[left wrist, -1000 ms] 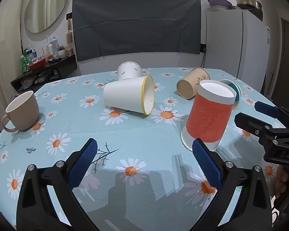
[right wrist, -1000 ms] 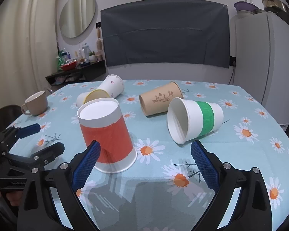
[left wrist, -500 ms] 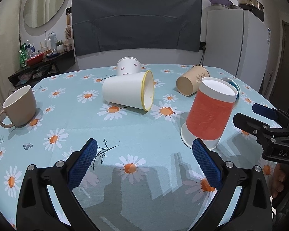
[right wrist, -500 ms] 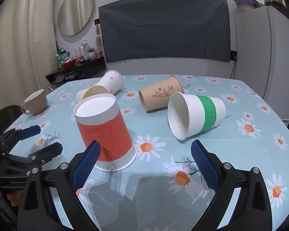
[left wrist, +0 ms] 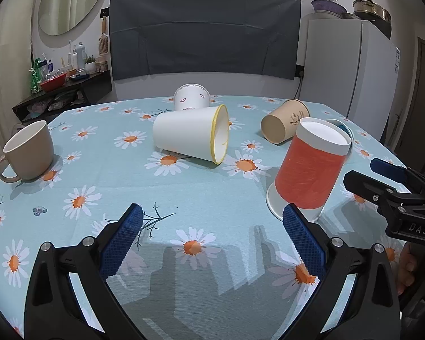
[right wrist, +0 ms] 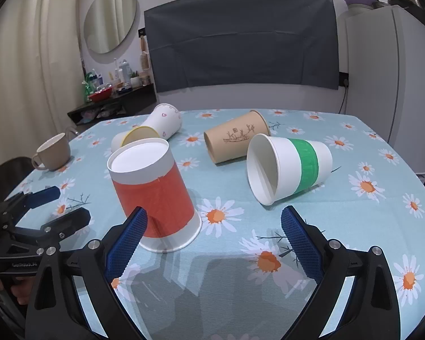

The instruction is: Flip cup upside down

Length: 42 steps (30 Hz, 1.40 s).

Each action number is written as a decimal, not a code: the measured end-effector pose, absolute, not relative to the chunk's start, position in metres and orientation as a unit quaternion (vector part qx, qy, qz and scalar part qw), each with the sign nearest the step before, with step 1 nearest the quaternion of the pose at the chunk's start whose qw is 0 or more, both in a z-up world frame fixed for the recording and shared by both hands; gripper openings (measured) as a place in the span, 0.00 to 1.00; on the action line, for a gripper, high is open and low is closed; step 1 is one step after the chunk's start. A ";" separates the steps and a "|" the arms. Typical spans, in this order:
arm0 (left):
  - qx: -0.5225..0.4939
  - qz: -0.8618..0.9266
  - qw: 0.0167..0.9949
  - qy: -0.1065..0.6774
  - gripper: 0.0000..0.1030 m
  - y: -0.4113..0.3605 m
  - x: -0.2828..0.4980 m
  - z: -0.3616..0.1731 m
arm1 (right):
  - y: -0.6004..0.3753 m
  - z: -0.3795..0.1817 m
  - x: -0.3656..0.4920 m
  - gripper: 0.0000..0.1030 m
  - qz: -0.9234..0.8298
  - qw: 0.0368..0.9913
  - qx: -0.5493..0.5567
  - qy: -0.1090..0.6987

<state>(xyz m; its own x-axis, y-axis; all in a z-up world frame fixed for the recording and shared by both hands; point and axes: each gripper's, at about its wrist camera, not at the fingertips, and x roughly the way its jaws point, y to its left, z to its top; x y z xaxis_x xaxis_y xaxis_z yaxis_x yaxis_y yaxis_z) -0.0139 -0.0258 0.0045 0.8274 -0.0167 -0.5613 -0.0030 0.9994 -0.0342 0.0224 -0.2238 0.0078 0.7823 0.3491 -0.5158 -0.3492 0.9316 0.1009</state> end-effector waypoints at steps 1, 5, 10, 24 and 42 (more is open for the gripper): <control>-0.016 -0.004 0.956 0.294 0.94 -0.026 -0.014 0.005 | -0.224 0.008 0.023 0.89 0.186 0.944 0.000 0.273; -0.015 -0.006 0.955 0.297 0.94 -0.027 -0.013 0.004 | -0.224 0.008 0.022 0.89 0.187 0.943 0.001 0.274; -0.014 -0.007 0.954 0.299 0.94 -0.028 -0.012 0.004 | -0.224 0.008 0.022 0.89 0.189 0.944 0.002 0.272; -0.007 -0.001 0.955 0.297 0.94 -0.029 -0.013 0.003 | -0.224 0.008 0.022 0.89 0.191 0.943 0.002 0.272; -0.011 -0.005 0.953 0.302 0.94 -0.028 -0.012 0.003 | -0.223 0.008 0.022 0.89 0.192 0.943 0.002 0.272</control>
